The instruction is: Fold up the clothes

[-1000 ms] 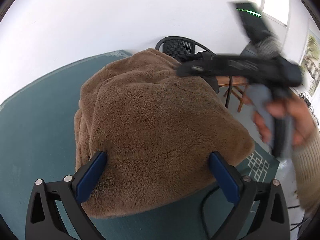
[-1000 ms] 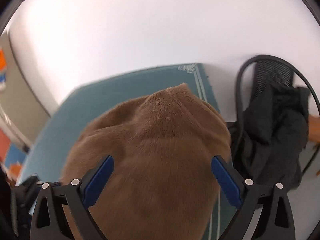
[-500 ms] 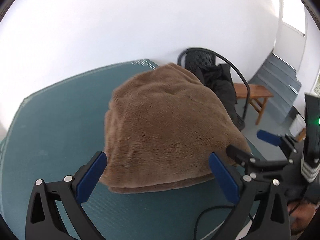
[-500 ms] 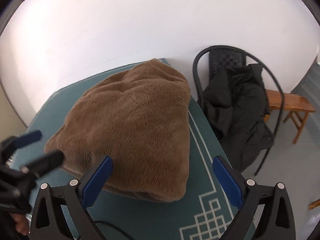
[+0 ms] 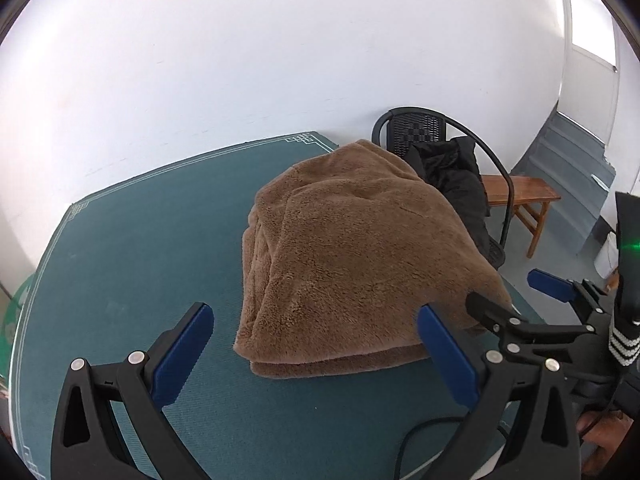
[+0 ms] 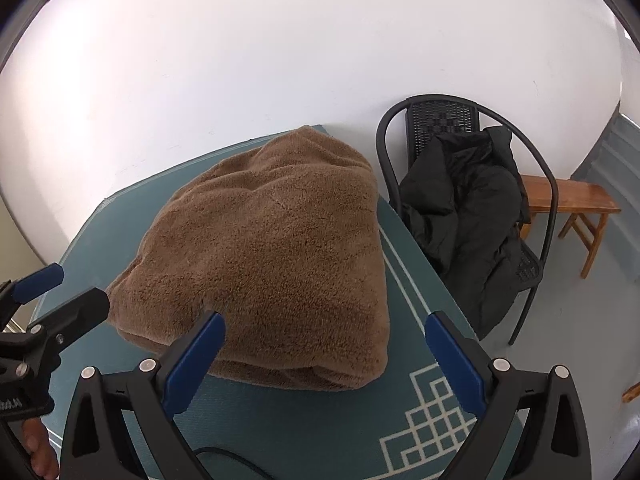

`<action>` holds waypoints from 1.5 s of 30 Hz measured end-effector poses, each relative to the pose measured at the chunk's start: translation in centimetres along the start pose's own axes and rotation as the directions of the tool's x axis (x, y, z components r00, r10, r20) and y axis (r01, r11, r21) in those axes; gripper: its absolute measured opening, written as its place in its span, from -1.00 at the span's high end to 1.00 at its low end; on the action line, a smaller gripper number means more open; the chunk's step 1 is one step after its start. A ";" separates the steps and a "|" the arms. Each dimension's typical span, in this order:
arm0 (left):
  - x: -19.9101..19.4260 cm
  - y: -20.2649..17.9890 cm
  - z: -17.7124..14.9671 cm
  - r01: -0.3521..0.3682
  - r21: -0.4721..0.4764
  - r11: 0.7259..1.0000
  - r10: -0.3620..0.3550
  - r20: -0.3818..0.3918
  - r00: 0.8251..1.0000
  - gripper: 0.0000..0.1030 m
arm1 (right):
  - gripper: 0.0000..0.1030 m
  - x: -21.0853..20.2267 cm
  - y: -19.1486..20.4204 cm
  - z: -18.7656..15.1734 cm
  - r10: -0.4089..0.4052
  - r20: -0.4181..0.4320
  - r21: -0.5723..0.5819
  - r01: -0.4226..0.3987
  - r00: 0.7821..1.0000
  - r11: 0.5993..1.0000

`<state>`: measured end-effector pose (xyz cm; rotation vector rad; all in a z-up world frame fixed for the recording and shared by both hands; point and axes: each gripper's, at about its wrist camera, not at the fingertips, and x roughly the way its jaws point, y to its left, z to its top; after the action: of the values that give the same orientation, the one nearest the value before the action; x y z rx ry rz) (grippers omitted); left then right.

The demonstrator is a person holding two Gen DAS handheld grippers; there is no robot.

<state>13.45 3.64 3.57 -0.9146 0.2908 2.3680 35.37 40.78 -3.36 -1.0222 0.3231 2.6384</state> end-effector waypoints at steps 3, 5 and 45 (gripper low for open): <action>0.2 -0.1 0.1 0.014 0.000 1.000 -0.014 -0.011 1.000 -0.99 | -0.97 -0.6 0.4 0.1 -0.014 0.016 -0.005 0.014 1.000 1.000; 0.2 0.0 0.1 0.024 -0.005 1.000 -0.024 -0.013 1.000 -0.99 | -0.97 -1.0 0.7 0.2 -0.024 0.030 -0.012 0.024 0.999 1.000; -0.4 0.2 0.2 0.080 -0.043 0.996 -0.078 0.040 0.996 -0.99 | -0.97 -3.0 1.3 0.0 -0.096 0.071 -0.020 0.098 0.993 0.995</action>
<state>13.43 3.38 4.01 -0.8834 0.1844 2.3247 37.01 39.03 -1.21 -0.9253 0.2221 2.5892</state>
